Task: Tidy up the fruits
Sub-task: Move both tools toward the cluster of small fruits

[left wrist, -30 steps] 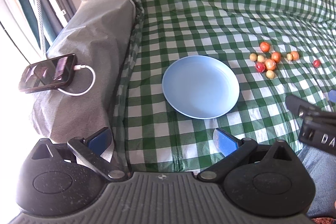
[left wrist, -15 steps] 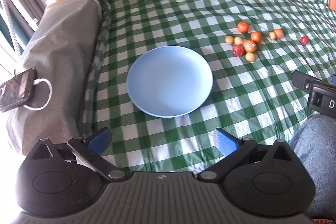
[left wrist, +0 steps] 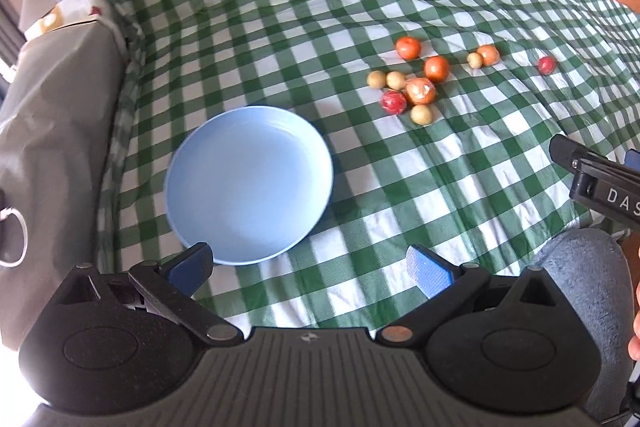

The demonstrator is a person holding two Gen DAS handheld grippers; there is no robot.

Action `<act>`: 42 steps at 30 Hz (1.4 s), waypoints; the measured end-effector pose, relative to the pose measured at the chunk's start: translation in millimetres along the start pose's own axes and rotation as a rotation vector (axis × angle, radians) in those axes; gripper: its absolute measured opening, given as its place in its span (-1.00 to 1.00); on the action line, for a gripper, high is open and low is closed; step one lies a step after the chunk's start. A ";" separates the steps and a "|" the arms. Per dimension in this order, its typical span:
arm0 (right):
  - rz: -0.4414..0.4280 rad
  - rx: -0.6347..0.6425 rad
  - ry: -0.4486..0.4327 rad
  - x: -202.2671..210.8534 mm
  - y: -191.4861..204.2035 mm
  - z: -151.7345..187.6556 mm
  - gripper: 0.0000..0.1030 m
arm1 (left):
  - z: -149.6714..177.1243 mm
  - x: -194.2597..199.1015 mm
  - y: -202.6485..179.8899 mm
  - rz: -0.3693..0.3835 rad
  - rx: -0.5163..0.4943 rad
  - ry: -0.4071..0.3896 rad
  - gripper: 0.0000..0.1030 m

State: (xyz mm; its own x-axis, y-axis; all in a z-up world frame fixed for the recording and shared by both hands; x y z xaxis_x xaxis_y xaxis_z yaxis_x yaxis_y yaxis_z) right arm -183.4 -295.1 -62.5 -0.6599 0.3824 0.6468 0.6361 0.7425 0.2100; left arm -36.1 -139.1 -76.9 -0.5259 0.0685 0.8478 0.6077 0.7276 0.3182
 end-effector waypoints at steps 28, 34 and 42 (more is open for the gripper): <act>0.065 -0.057 0.029 -92.7 -96.0 -21.2 0.99 | -94.9 -112.3 -71.0 0.117 -0.030 -0.036 0.99; 0.132 -0.050 -0.015 -154.4 -141.3 -57.7 0.99 | -119.5 -167.0 -91.4 0.093 -0.081 -0.022 0.99; 0.226 -0.099 0.023 -236.2 -206.7 -78.8 0.89 | -130.9 -184.3 -105.4 0.169 -0.120 -0.079 0.98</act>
State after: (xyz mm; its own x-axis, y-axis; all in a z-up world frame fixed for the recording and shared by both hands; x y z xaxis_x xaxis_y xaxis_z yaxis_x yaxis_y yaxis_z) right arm -127.5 -582.2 -201.0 -0.4873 0.5193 0.7021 0.8036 0.5813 0.1279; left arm 74.7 -317.8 -211.1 -0.4528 0.2395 0.8588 0.7552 0.6151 0.2266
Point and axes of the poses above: each gripper's, at about its wrist camera, not at the fingertips, and x roughly against the way its jaws point, y to its left, z to its underside, the point moved 8 cm from there along -x, roughly the way its jaws point, and after that the axes turned 11 degrees about -z, right-handed, at the moved point
